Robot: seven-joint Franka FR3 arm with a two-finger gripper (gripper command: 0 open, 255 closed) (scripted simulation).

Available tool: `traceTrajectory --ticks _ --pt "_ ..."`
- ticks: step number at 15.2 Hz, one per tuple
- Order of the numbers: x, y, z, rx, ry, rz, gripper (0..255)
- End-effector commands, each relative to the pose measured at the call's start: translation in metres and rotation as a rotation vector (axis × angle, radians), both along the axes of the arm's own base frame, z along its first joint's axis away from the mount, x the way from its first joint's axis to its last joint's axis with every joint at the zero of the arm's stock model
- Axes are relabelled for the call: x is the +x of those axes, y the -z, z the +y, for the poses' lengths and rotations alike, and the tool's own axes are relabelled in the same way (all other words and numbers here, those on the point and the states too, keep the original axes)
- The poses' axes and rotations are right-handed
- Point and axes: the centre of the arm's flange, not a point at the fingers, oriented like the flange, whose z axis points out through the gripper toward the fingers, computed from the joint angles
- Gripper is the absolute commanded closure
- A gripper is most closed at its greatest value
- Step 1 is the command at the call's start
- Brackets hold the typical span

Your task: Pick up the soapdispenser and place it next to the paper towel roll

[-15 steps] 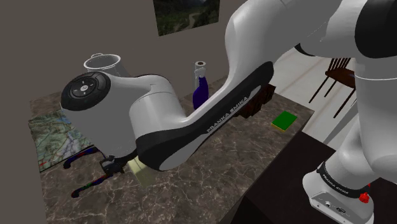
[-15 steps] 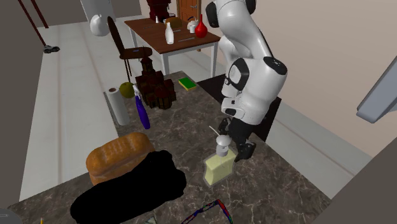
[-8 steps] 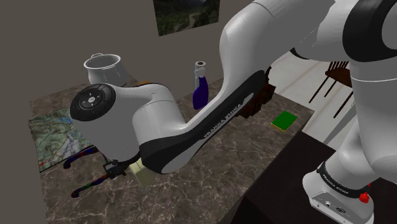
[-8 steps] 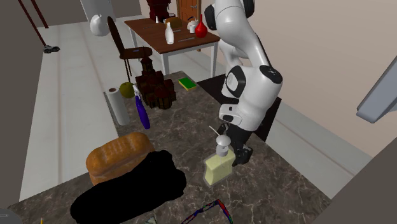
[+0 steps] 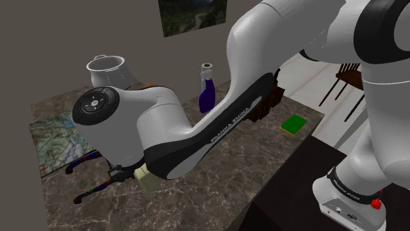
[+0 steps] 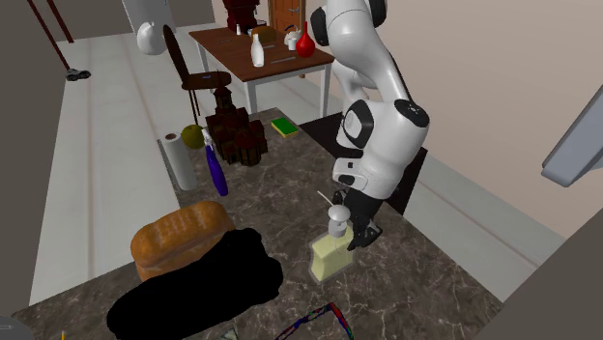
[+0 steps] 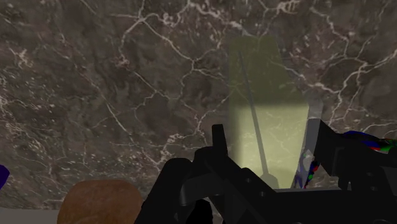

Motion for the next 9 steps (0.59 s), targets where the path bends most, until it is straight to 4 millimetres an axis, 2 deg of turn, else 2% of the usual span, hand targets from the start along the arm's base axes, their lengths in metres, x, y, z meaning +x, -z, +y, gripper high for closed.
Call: traceTrajectory --ticks 1,6,9 --pt "0.000 0.000 0.000 -0.001 0.001 0.000 255" --pt "0.000 0.000 0.000 -0.001 0.001 0.000 255" --pt "0.000 -0.016 0.000 -0.001 0.001 0.000 255"
